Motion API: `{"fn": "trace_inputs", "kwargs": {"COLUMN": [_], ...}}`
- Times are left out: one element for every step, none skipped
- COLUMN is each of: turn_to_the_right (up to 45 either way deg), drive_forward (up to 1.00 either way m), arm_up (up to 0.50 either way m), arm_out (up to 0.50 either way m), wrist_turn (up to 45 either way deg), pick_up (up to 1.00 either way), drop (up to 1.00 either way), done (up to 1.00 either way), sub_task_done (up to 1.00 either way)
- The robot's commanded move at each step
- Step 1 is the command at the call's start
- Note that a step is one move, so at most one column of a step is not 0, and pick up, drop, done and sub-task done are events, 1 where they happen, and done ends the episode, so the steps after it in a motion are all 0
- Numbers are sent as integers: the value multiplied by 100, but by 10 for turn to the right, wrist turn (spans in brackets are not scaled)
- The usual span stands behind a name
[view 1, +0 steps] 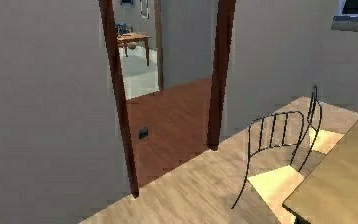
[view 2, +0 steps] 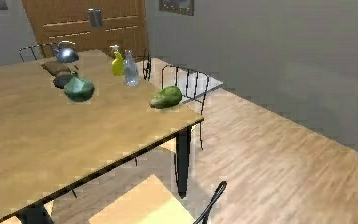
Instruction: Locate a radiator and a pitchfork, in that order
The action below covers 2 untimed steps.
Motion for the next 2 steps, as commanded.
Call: {"fn": "trace_inputs", "kwargs": {"turn_to_the_right": [0,0], "drive_forward": [100,35], "arm_up": [0,0], "arm_out": [0,0], "wrist_turn": [0,0], "pick_up": [0,0], "drop": [0,0], "done": [0,0], "sub_task_done": [0,0]}}
